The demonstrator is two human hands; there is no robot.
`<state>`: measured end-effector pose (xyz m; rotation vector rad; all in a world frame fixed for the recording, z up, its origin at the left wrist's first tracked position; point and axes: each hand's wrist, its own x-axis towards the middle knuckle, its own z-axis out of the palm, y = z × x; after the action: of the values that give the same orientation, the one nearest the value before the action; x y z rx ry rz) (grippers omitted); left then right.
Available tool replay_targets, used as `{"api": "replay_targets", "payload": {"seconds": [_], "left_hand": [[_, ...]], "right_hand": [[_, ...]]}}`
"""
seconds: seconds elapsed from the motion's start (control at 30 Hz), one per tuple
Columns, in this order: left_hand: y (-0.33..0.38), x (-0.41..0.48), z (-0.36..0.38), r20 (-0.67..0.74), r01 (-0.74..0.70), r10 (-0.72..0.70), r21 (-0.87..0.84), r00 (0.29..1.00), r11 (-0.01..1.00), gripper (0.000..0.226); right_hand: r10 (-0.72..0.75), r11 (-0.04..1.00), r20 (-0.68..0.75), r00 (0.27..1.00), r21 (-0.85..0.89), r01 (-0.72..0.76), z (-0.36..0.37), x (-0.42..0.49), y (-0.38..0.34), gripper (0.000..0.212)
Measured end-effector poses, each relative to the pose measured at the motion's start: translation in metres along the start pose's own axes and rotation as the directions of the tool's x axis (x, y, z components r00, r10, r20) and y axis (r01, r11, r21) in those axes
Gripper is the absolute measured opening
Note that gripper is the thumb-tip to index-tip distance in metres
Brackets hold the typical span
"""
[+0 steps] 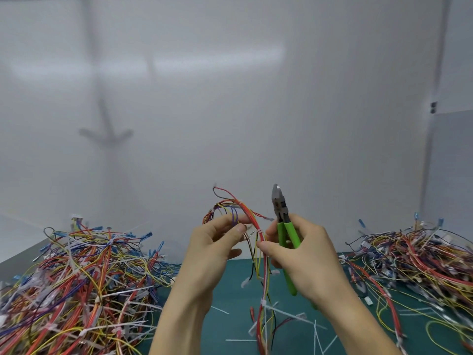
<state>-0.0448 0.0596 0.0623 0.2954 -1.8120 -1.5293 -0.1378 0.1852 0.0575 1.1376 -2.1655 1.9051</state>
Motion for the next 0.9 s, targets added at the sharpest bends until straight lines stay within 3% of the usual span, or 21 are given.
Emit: {"api": "replay_targets", "payload": {"seconds": [0.27, 0.43, 0.57, 0.73, 0.9], "left_hand": [[0.0, 0.004, -0.001, -0.122, 0.046, -0.056, -0.087, 0.991, 0.995, 0.026], [0.002, 0.005, -0.003, -0.095, 0.107, -0.129, -0.204, 0.987, 0.973, 0.035], [-0.001, 0.005, -0.008, -0.05, 0.074, -0.09, -0.269, 0.995, 0.96, 0.018], [-0.007, 0.003, -0.022, 0.121, 0.039, -0.005, -0.276, 0.993, 0.96, 0.062], [-0.002, -0.002, -0.021, 0.255, -0.063, 0.094, -0.128, 0.963, 0.99, 0.094]], "right_hand": [[-0.018, 0.972, -0.041, 0.999, 0.233, 0.027, -0.011, 0.004, -0.001, 0.017], [-0.048, 0.948, -0.048, 0.998, 0.314, 0.061, -0.015, 0.004, -0.006, 0.013], [-0.032, 0.944, -0.059, 0.998, 0.327, 0.05, -0.02, 0.003, -0.008, 0.012], [-0.024, 0.941, -0.084, 0.996, 0.336, 0.051, -0.024, 0.003, -0.009, 0.015], [-0.002, 0.932, -0.102, 0.995, 0.361, 0.038, -0.028, 0.004, -0.007, 0.012]]}}
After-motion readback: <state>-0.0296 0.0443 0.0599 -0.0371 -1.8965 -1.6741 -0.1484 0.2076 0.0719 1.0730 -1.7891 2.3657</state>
